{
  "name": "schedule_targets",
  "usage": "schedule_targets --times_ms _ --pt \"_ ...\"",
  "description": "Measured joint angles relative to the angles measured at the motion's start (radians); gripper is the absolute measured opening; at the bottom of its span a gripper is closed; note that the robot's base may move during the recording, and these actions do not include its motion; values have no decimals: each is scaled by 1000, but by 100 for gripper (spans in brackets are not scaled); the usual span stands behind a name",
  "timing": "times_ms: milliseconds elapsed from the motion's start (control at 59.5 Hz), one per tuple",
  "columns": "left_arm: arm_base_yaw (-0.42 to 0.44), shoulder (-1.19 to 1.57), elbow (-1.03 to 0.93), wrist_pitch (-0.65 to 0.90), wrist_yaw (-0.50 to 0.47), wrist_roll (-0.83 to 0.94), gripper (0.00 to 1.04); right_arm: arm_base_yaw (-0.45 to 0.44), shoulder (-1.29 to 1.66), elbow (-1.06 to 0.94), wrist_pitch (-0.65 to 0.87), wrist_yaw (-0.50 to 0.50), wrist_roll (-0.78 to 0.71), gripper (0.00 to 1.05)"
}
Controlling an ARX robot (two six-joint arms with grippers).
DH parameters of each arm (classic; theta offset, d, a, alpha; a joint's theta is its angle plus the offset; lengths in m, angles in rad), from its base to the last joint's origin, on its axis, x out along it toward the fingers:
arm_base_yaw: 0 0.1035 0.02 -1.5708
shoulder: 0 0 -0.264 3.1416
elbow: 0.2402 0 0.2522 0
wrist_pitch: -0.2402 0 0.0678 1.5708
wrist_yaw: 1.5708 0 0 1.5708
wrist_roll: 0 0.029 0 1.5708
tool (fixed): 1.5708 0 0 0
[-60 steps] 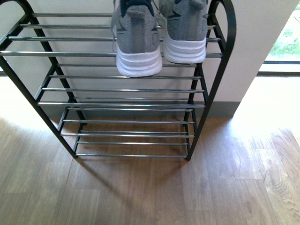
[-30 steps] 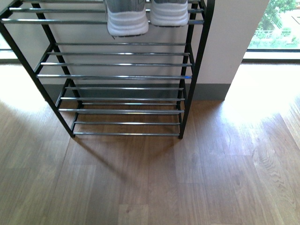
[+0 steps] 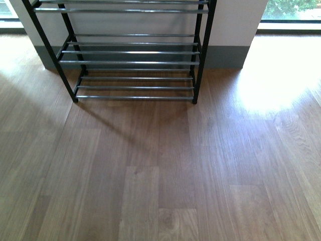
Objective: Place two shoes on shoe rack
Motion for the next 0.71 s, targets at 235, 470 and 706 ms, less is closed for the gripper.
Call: schedule_targets --times_ms 235,470,706 --pt "0 0 0 0 2 0 95 0 0 0 0 0 0 96" --pt "0 0 0 0 2 0 95 0 0 0 0 2 0 96" --pt "0 0 0 0 2 0 95 0 0 0 0 0 0 96"
